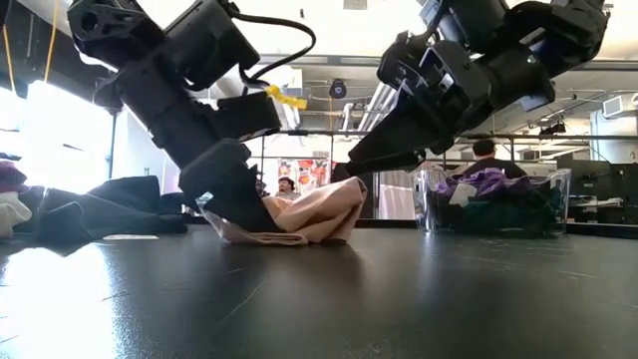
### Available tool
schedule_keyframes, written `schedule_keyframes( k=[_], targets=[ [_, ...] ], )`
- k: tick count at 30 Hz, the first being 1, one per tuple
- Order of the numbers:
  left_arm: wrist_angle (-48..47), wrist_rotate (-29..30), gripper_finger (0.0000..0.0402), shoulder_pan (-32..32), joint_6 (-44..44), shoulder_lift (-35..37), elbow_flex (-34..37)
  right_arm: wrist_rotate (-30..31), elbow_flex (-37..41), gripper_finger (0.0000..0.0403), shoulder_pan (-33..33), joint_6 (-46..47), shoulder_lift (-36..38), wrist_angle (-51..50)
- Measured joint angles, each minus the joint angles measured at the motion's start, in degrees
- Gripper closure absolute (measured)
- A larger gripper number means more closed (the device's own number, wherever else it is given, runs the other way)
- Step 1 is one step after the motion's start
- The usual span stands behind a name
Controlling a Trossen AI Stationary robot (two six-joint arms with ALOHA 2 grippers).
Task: Sort towels by color in basket
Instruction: Put the light pink towel into the bottom transparent bin
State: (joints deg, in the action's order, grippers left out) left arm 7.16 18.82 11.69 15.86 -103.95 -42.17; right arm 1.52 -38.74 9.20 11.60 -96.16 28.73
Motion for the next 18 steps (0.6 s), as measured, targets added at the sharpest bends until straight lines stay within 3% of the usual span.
schedule_keyframes(
  k=[5, 11, 15, 18],
  targets=[
    [-0.69, 1.19, 0.0255, 2.39, 4.02, -0.75, -0.04, 3.55, 0.03, 0.0225, 2.03, 1.59, -0.17, 1.09],
    [-5.09, 1.11, 0.0383, 5.30, 5.75, 1.20, -0.02, 6.25, 0.02, 0.0225, 3.60, 1.54, -0.17, 2.82],
    [-13.15, 1.26, 0.0383, 7.45, 5.16, 6.91, -0.92, 7.27, 0.02, 0.0225, 3.88, 1.47, -0.20, 3.19],
    [-23.00, 4.96, 0.0391, 9.26, 2.66, 13.15, -5.26, 7.30, 0.02, 0.0225, 3.89, 1.48, -0.20, 3.22]
  ],
)
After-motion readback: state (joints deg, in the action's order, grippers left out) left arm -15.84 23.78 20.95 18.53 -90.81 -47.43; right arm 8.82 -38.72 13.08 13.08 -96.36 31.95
